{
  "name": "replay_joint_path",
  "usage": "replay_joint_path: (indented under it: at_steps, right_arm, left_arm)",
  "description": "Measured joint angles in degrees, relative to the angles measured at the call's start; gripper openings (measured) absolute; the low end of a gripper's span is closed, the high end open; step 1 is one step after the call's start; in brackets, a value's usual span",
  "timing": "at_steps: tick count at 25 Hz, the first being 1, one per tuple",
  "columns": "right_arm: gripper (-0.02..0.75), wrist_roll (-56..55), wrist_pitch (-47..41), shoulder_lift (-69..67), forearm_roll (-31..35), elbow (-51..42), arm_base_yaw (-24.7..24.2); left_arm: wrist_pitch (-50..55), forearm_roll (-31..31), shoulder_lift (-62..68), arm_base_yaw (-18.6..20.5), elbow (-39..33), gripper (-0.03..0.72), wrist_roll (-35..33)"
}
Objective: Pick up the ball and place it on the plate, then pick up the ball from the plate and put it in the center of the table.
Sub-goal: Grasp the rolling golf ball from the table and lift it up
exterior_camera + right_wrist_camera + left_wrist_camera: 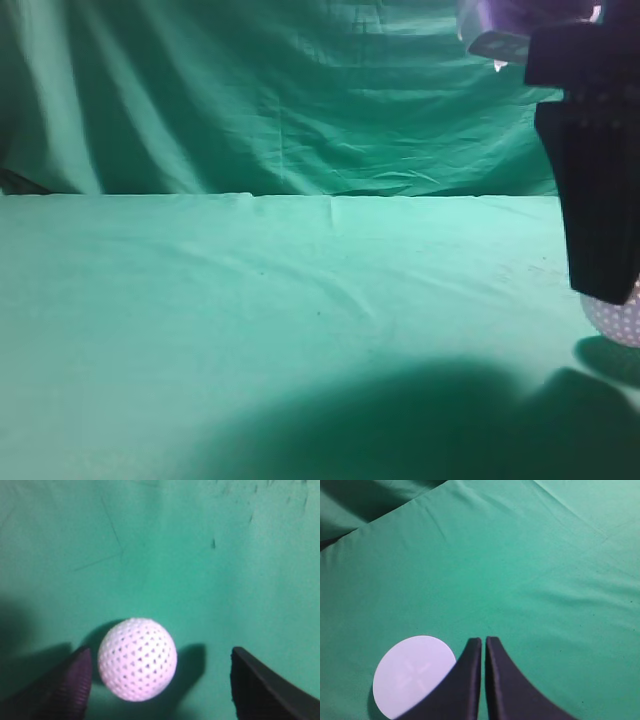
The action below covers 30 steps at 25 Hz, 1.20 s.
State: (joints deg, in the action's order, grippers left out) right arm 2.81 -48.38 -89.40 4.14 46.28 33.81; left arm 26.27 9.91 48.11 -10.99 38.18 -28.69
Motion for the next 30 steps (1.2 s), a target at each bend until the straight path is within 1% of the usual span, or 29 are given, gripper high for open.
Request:
replay_joint_path:
  at_steps: [6, 13, 19, 22, 26, 27, 30]
  right_arm:
    - [0.523, 0.1, 0.7, -1.2, 0.8, 0.0, 0.0]
    - [0.523, 2.2, 1.6, -2.8, 4.2, 0.0, 0.1]
    - [0.523, 2.8, 3.1, -3.8, 4.3, 0.1, 0.1]
    - [0.523, 2.8, 3.0, -4.6, 3.3, 0.3, 0.1]
    - [0.328, 2.9, 2.6, -5.0, 1.8, 0.6, 0.1]
    - [0.312, 2.9, 2.6, -5.0, 1.8, 0.6, 0.1]
    - [0.322, 2.9, 1.7, -5.1, 1.8, 1.0, 0.1]
  left_arm:
    - [0.0, 0.0, 0.0, 0.0, 0.0, 0.0, 0.0]
    - [-0.1, 0.0, 0.0, 0.0, 0.0, 0.0, 0.0]
    - [-0.1, 0.0, 0.0, 0.0, 0.0, 0.0, 0.0]
    - [-0.1, 0.0, 0.0, 0.0, 0.0, 0.0, 0.0]
    - [-0.1, 0.0, 0.0, 0.0, 0.0, 0.0, 0.0]
    - [-0.1, 0.0, 0.0, 0.0, 0.0, 0.0, 0.0]
    - [-0.1, 0.0, 0.0, 0.0, 0.0, 0.0, 0.0]
